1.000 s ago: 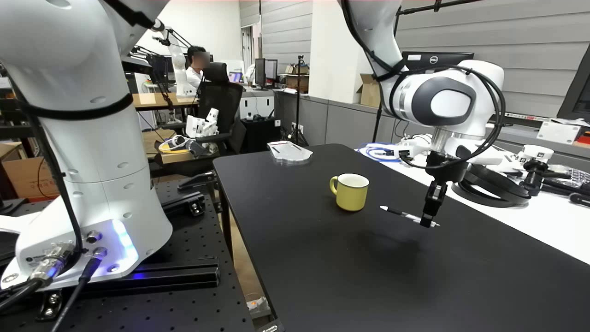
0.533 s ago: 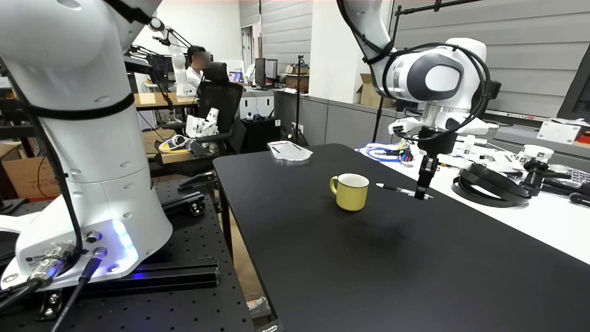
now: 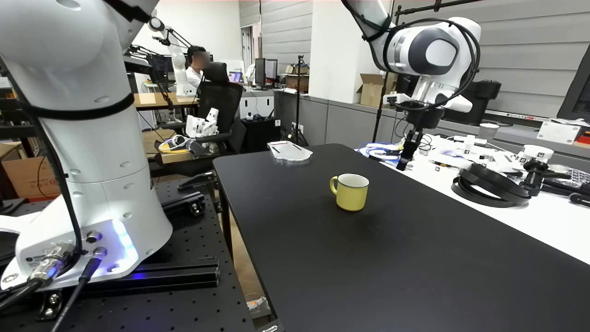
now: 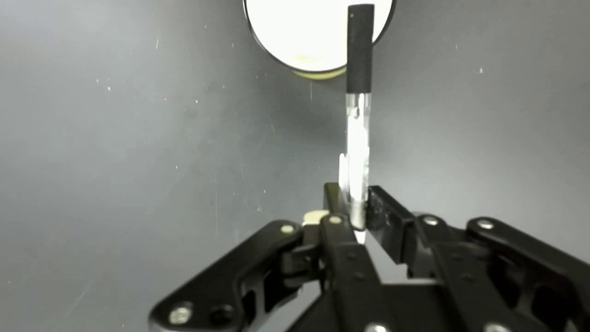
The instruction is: Take the pen out of the yellow mug then put it back in the mug
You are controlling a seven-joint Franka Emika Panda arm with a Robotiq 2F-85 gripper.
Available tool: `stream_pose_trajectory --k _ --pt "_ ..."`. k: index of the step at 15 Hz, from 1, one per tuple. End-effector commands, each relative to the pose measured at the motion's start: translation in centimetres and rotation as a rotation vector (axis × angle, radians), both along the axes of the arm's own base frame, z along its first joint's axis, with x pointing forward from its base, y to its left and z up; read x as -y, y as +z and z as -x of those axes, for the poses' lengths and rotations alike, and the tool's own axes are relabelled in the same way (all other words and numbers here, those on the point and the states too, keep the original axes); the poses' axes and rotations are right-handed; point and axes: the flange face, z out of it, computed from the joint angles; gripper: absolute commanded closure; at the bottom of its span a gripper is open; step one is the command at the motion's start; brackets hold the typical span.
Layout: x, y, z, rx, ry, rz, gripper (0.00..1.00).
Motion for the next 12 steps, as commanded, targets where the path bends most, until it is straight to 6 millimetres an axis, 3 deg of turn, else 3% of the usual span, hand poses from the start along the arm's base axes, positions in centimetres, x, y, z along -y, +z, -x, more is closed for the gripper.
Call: stream_pose_trajectory --k 1,7,12 --pt "-0.4 1.9 -0.4 -0.114 0.002 -0.160 0.95" --pt "-0.9 2.2 1.0 -0.323 0.049 -0.441 0.95" --pt "-0.2 -0.1 1.6 -0.394 0.022 -0.599 0.95"
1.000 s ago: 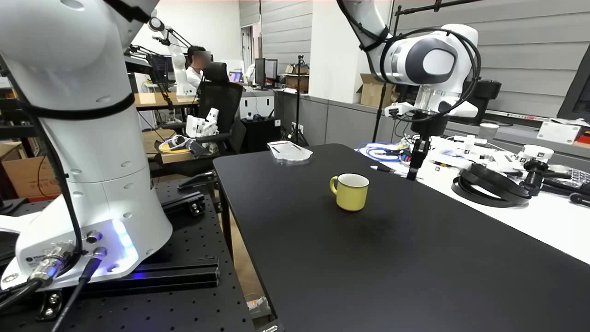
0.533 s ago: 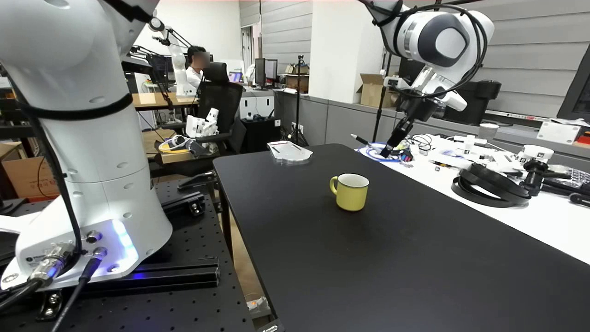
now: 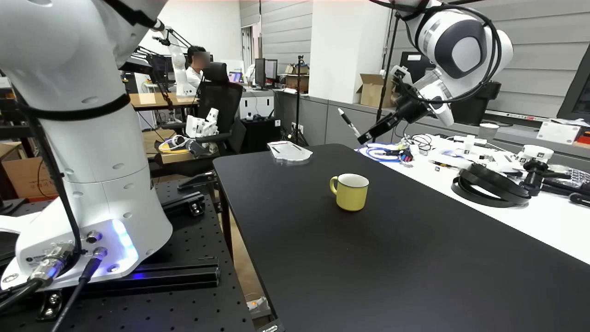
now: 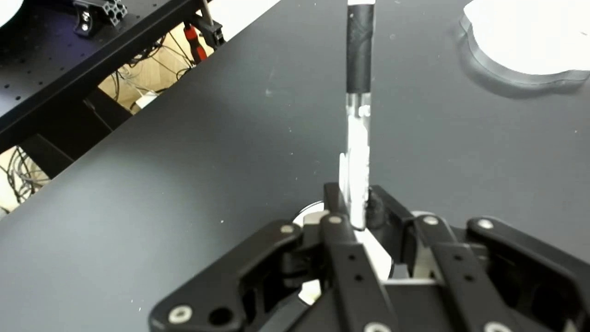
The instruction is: Take the pen out of the yellow mug then put it back in the mug
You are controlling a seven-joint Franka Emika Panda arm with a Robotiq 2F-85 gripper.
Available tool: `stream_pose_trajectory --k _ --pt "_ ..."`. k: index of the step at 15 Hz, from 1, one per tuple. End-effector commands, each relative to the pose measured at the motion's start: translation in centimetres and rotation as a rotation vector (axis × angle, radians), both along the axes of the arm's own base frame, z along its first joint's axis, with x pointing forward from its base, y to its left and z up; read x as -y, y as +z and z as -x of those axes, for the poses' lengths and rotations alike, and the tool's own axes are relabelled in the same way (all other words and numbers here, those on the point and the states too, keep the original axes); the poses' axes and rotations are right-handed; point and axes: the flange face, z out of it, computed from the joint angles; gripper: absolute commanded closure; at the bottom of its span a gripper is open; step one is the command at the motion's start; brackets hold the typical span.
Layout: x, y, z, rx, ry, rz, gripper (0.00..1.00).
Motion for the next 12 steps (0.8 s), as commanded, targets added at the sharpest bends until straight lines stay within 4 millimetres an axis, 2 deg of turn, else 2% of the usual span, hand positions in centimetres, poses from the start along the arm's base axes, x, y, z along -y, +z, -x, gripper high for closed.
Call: stream_pose_trajectory --k 1,12 --pt "0.7 -1.5 -0.7 -0.027 -0.032 -0.097 0.95" --pt "1.5 -8.1 -0.6 -0.070 -0.100 -0.223 0.95"
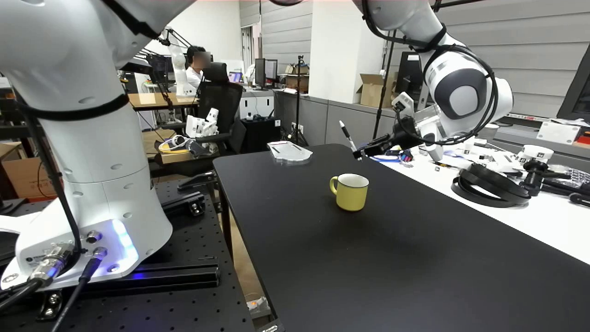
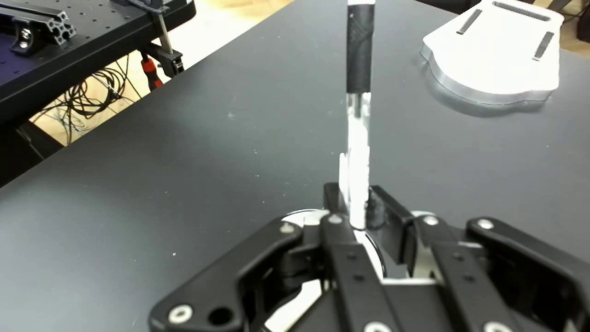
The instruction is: Take the pen out of the yellow mug then put it back in the mug
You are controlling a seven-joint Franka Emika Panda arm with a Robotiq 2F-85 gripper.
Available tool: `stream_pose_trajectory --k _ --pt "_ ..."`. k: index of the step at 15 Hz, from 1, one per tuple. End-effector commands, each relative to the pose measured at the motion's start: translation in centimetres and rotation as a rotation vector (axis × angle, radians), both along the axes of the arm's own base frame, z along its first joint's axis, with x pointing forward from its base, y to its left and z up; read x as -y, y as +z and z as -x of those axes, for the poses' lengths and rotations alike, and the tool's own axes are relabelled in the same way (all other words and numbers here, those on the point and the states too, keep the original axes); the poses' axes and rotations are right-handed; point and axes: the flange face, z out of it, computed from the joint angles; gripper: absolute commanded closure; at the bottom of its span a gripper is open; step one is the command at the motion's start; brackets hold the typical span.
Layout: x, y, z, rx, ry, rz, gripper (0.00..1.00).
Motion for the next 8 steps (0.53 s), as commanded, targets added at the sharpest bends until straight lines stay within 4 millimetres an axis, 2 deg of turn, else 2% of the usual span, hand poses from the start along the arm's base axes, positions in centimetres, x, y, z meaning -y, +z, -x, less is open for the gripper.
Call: stream_pose_trajectory --k 1,8 --pt "0.7 -1.5 -0.4 -0.021 -0.026 -0.050 0.95" --pt "1.5 -4.9 0.1 -0.057 -0.066 -0.073 0.95"
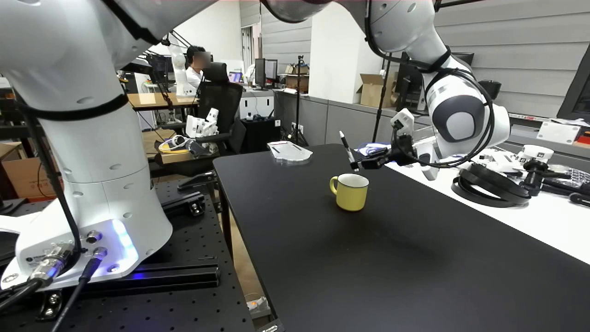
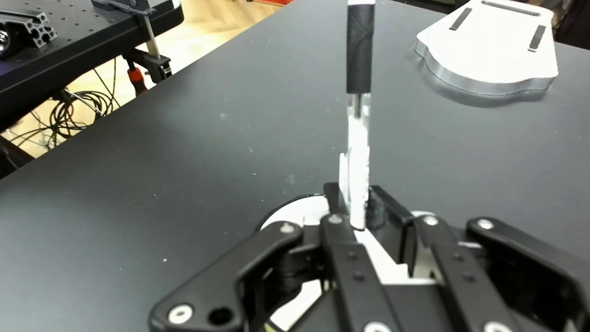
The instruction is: Take the pen out of the yellow mug then put it back in the mug
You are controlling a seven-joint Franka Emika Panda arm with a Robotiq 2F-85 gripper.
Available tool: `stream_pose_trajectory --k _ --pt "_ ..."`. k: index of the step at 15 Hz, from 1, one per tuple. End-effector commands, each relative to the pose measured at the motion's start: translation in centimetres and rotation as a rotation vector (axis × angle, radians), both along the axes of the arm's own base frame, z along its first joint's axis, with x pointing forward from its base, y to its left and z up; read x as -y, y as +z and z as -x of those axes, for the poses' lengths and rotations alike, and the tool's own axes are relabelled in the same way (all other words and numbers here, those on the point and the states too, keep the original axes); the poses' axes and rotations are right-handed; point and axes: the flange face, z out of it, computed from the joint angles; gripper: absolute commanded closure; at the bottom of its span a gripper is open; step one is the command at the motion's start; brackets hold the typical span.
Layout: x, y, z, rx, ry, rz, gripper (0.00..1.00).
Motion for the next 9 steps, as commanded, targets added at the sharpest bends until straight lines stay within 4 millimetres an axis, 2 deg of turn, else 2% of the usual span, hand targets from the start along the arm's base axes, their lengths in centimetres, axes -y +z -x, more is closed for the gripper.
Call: stream_pose_trajectory --k 1,5,9 --pt "0.7 -1.0 -0.6 -0.012 -0.023 -0.021 0.95" --pt "0.9 -2.2 -0.6 -0.010 -0.034 -0.001 0.95" --pt "1.0 -2.5 -1.3 0.042 -0.037 0.083 0.95"
